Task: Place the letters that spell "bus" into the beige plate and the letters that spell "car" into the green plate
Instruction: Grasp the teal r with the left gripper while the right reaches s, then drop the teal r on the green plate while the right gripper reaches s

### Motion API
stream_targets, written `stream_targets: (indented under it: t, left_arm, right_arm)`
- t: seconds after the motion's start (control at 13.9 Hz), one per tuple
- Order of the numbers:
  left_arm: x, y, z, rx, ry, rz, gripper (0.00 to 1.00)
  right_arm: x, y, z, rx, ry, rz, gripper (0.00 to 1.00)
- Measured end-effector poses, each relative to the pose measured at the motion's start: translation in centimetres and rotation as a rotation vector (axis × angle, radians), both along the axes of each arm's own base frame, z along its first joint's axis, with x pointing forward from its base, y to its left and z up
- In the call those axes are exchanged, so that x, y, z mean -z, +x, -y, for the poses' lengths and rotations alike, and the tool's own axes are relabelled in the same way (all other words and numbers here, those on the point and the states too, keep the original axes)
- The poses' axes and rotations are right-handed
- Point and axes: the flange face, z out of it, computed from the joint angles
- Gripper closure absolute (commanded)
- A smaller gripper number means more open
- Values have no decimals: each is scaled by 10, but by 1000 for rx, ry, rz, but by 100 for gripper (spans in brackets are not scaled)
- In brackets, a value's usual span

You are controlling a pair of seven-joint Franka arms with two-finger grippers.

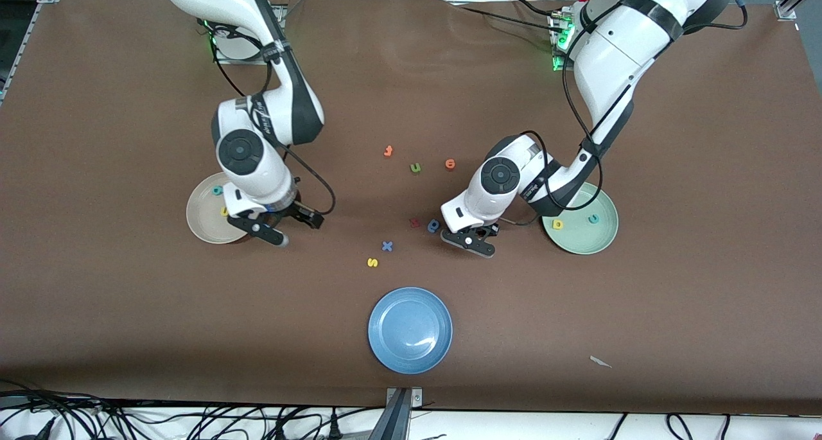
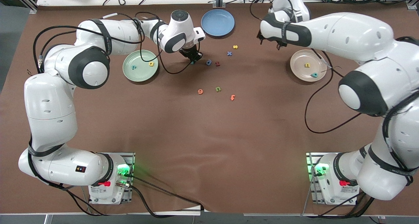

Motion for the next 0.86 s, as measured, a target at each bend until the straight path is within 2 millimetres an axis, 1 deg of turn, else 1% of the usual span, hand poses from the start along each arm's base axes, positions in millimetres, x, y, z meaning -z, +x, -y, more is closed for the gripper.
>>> stream_targets:
  t: [0.14,0.22,0.29,0.36,0.43,0.5,0.58,0.72,0.79,0.86]
  left_arm:
    - [0,0,-1,-1,1,-1,98]
    - [0,0,-1,-1,1,-1,99]
    - [-1,0,-2,-1,8,-6,99]
    - [-2,0,-5,-3,29,-23,99]
    - [-7,1,-9,-6,54,-39,99]
    - [-16,4,-14,-10,80,-51,99]
    - [-30,7,-21,-14,106,-59,99]
    - [-57,15,-41,-17,155,-73,98]
    - [-66,19,-57,-9,181,-91,98]
    - [-70,24,-76,4,205,-117,98]
  right_arm:
    - [-4,16,-35,-48,1,20,0]
    - [0,19,-54,-73,3,26,0]
    - [9,20,-70,-99,2,27,0]
    - [21,20,-82,-129,0,23,0]
    - [33,20,-89,-156,3,12,0]
    - [44,20,-91,-167,11,-2,0]
    - [52,21,-91,-167,21,-14,0]
    - [62,24,-86,-151,42,-30,0]
    - [62,27,-83,-141,54,-32,0]
    - [61,31,-83,-134,70,-28,0]
